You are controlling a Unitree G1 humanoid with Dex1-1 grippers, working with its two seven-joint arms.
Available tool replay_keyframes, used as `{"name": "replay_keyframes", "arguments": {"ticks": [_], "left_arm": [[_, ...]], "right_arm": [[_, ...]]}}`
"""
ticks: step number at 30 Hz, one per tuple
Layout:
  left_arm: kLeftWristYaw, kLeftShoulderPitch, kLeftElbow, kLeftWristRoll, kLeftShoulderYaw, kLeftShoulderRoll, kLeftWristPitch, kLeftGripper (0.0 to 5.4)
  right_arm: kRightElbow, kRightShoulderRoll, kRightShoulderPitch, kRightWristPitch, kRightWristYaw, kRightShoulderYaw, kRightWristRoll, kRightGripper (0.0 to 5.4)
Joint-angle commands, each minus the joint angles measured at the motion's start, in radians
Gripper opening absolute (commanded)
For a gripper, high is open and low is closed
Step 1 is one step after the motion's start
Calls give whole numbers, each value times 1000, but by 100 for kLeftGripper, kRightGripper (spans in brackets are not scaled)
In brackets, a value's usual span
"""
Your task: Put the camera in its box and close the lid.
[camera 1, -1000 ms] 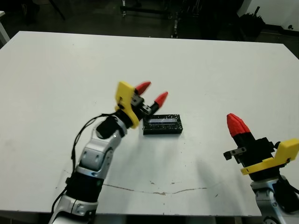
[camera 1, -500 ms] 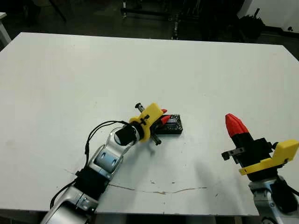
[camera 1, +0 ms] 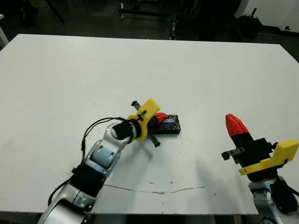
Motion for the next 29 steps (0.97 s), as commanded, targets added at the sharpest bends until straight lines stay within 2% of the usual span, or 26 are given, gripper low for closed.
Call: {"name": "replay_keyframes", "arguments": {"ticks": [1,8,12,14,16,20,24,29], "left_arm": [[21,30,-125,-75,100,15,15,1],[91,54,-294,-251,338,12,-99,1],[135,85,-334,-306,431,10,-187,1],[156,118,-313,-285,455,0,-293,1],[184,162,-284,-233,458,2,-391,1],[228,241,-231,-153,432,-2,-504,1],[259,298,-177,-101,389,-21,-580,1],[304,327,-158,-98,354,-53,-574,1]], "right_arm": [[3,0,5,-3,-8,-1,-5,0],[9,4,-6,0,-11,1,-2,0],[4,6,-18,2,-35,0,-24,0],[12,16,-32,-10,-48,-2,-30,0],[27,31,-50,-24,-69,-5,-41,0],[43,73,-80,-19,-127,-9,-42,0],[53,105,-94,-17,-182,-2,-71,0],[44,113,-93,-2,-199,4,-80,0]]}}
